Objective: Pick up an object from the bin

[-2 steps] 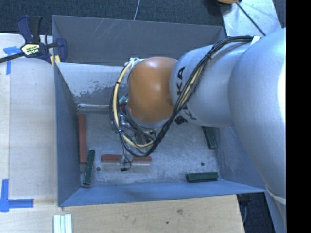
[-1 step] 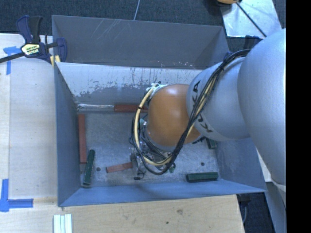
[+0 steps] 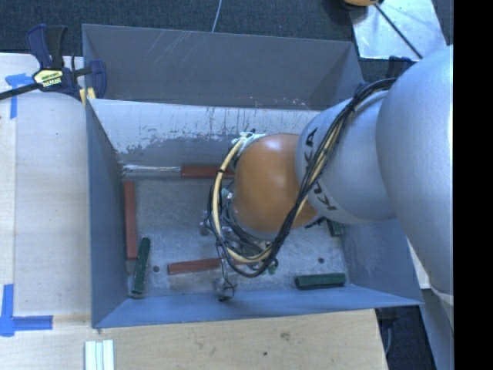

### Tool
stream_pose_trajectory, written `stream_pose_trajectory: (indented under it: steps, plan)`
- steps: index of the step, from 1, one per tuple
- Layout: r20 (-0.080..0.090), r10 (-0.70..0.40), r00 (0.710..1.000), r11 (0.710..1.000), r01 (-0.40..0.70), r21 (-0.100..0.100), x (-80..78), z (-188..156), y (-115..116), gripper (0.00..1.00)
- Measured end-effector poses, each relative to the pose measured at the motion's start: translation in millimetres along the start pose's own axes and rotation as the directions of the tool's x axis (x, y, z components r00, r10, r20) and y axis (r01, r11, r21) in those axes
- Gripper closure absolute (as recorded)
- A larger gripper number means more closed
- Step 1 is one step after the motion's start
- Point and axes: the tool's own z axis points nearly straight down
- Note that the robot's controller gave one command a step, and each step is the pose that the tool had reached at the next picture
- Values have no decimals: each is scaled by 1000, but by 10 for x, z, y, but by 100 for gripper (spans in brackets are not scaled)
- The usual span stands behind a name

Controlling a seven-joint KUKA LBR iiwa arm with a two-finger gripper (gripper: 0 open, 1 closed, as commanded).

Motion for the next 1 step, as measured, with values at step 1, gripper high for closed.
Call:
stream_pose_trajectory:
  steps: [1]
  plan:
    - [0, 1, 1000, 1000, -1, 0, 1, 1, 0, 0]
